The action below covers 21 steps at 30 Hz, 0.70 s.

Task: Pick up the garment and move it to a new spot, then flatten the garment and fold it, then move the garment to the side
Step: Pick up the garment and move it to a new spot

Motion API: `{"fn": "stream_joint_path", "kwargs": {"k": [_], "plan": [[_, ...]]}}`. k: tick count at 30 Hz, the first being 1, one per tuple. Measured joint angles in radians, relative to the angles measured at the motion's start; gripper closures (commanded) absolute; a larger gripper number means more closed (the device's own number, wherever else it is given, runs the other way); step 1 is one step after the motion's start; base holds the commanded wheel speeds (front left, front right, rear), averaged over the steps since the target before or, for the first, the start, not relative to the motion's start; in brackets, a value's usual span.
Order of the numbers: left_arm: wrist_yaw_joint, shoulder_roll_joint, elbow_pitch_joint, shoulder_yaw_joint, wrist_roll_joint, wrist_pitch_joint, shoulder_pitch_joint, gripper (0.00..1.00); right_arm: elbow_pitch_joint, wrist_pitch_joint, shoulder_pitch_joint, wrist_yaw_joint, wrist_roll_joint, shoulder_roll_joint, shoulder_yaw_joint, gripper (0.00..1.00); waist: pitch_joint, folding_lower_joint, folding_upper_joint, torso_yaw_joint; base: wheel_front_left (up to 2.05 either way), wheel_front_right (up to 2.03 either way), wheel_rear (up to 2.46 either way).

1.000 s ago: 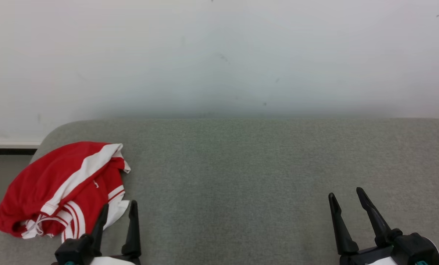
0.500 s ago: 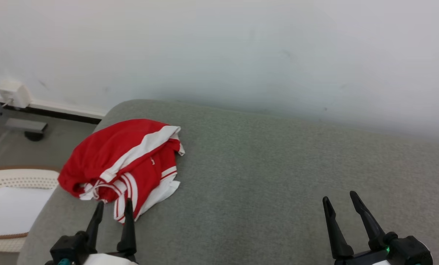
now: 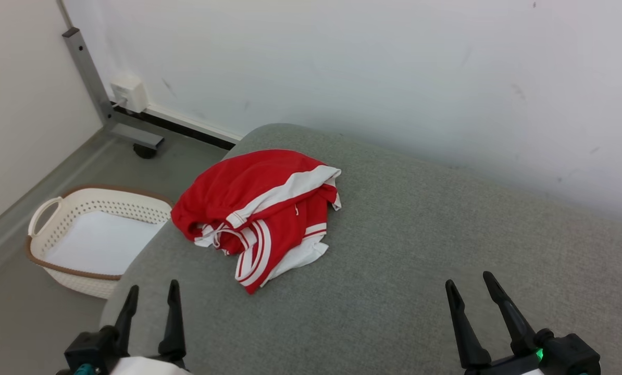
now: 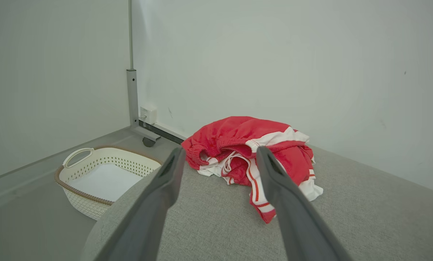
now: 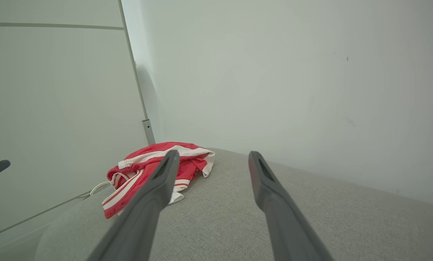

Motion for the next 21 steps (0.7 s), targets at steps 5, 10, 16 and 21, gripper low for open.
{"fn": "stream_joint_path", "kwargs": {"k": [5,10,16,21], "plan": [[-0.003,0.0,0.006,0.003,0.0,0.0,-0.002,0.0,0.001,0.0,-0.005,0.0,0.0,0.0,0.007,0.0,0.006,0.0,0.0,0.023,0.0,0.0,0.0],[-0.001,0.0,0.02,0.01,0.0,0.0,-0.011,0.0,-0.001,0.0,-0.012,0.0,0.0,0.0,0.016,0.0,0.005,0.0,0.0001,0.007,0.0,0.0,0.0],[-0.031,0.006,0.046,0.012,-0.028,0.002,-0.065,0.0,0.002,0.0,-0.012,0.0,-0.001,0.0,0.014,0.0,0.011,0.0,0.0001,-0.03,0.0,0.0,0.0],[-0.048,0.065,0.072,0.004,-0.044,0.084,-0.15,0.0,-0.002,0.0,-0.014,0.0,-0.001,0.0,0.019,0.0,0.022,0.0,0.0,-0.076,0.0,0.0,0.0]]}}
